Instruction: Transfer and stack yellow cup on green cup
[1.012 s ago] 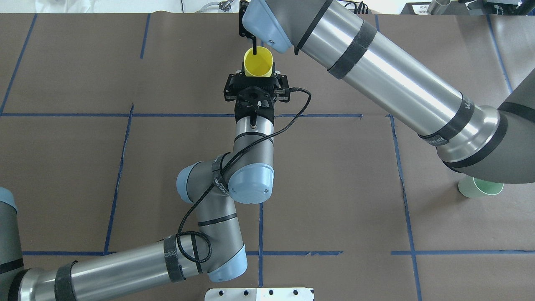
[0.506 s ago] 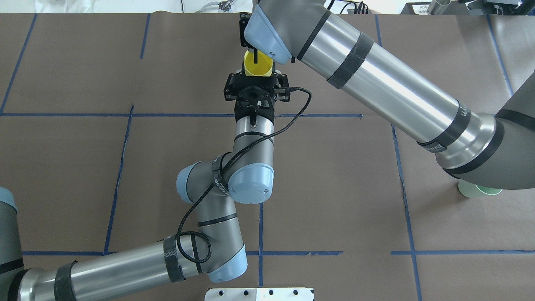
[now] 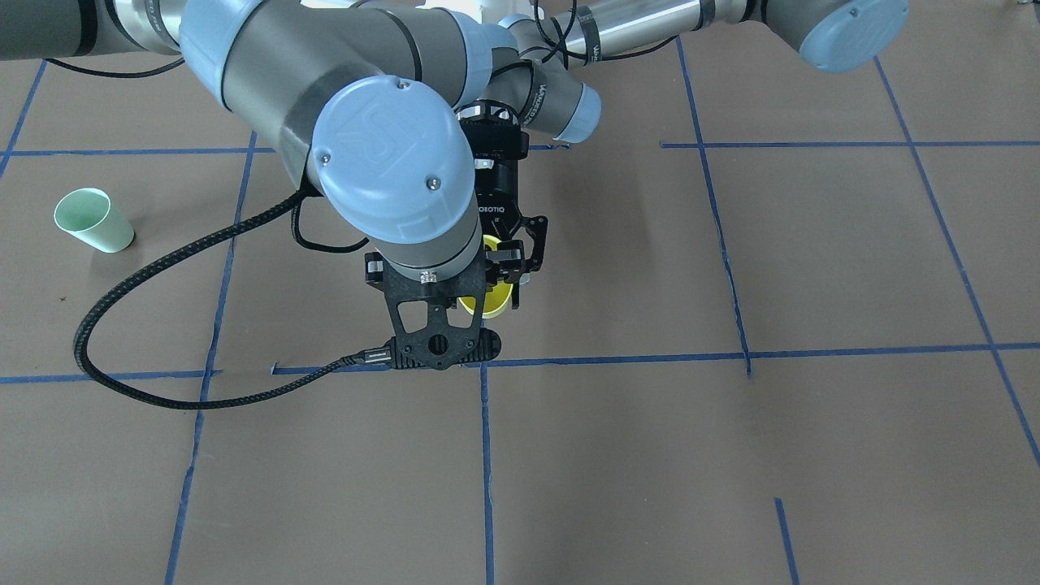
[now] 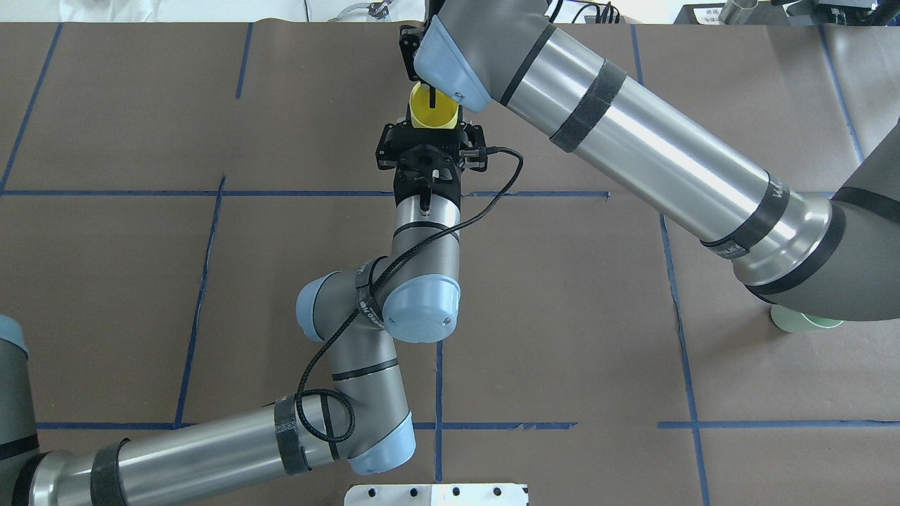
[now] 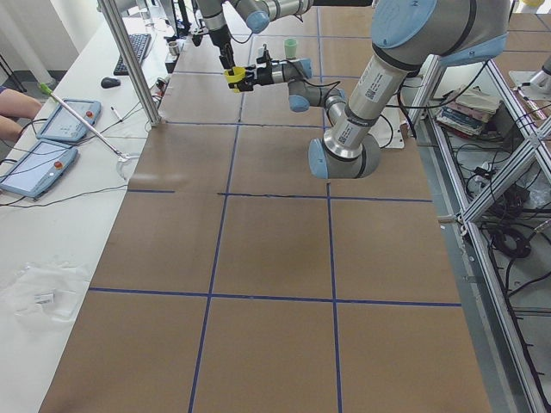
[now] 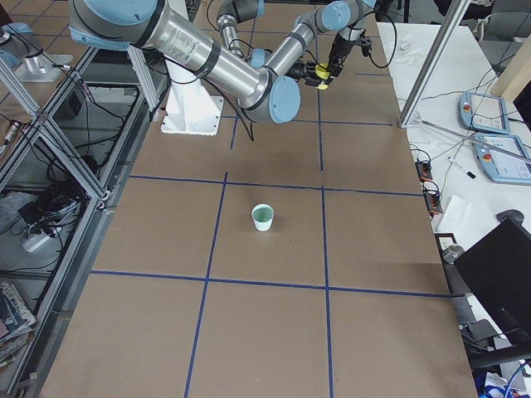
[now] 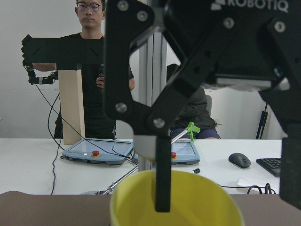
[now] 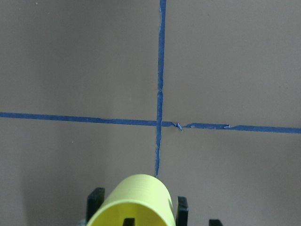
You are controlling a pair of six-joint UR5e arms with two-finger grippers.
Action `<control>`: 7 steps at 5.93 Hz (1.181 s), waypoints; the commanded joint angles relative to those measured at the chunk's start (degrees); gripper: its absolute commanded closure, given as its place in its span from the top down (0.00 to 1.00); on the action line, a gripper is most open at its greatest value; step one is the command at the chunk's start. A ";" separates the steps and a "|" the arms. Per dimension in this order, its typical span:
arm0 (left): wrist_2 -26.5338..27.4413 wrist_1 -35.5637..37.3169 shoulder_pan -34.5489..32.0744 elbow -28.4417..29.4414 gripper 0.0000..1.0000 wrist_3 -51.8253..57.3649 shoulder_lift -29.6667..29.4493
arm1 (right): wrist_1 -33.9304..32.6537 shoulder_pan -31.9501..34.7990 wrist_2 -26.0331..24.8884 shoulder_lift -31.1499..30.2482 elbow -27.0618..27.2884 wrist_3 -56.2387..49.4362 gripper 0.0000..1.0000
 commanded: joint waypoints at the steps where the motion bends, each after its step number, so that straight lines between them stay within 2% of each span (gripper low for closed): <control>1: -0.07 -0.02 0.00 -0.01 0.36 -0.09 0.01 | 0.37 -0.17 -0.83 0.08 0.05 0.19 0.59; 5: -0.07 -0.11 0.09 -0.01 0.36 -0.09 0.10 | -0.07 -0.17 -0.83 0.00 0.49 0.11 0.44; 7: -0.07 -0.11 0.09 -0.01 0.36 -0.09 0.10 | -0.25 -0.17 -0.83 0.00 0.66 0.11 0.41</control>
